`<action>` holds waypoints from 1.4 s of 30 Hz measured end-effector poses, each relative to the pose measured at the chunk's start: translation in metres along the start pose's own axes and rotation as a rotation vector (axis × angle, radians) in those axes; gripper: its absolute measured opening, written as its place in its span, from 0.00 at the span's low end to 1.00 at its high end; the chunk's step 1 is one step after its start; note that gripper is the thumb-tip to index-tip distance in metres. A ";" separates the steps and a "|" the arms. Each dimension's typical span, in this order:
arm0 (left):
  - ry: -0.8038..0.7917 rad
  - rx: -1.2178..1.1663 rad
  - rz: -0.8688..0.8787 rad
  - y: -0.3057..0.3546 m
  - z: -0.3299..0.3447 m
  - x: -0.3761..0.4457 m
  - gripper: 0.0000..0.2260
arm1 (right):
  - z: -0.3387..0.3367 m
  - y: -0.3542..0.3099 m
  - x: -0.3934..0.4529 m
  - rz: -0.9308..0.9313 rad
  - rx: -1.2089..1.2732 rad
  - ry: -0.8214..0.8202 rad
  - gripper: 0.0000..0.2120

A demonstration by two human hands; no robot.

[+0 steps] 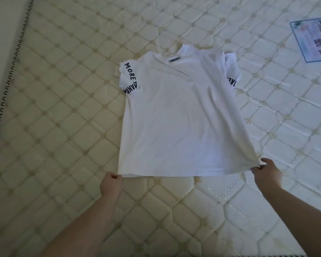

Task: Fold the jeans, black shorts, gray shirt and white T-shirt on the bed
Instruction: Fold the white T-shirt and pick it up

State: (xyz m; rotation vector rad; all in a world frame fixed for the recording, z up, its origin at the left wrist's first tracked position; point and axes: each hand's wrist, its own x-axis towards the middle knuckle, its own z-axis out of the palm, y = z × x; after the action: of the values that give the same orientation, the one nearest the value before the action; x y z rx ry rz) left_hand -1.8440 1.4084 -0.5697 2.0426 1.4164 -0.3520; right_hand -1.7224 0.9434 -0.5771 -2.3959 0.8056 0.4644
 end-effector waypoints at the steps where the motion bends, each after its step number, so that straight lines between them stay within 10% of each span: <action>1: 0.000 0.013 -0.007 0.000 0.002 0.005 0.05 | 0.004 0.002 0.004 0.000 -0.037 -0.001 0.16; 8: -0.018 0.210 0.004 -0.005 0.022 0.025 0.12 | 0.034 0.021 0.019 0.071 -0.153 -0.050 0.08; 14: 0.008 0.765 0.495 -0.014 0.046 0.034 0.23 | 0.059 0.024 0.024 0.147 0.058 -0.086 0.16; 24: -0.080 0.950 0.704 0.012 0.056 0.057 0.10 | 0.053 0.035 0.030 0.114 -0.013 -0.005 0.04; 31: -0.057 0.658 0.506 0.011 0.013 0.059 0.18 | 0.032 0.029 0.014 0.060 0.035 0.096 0.05; 42: 0.113 0.170 0.414 -0.013 -0.069 0.009 0.05 | -0.044 0.023 -0.043 0.065 0.152 0.134 0.14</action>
State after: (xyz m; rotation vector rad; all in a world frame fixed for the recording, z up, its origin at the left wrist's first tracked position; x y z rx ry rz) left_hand -1.8613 1.4611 -0.5262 2.4614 1.0144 -0.1859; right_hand -1.7637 0.9202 -0.5311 -2.2829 0.9453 0.2597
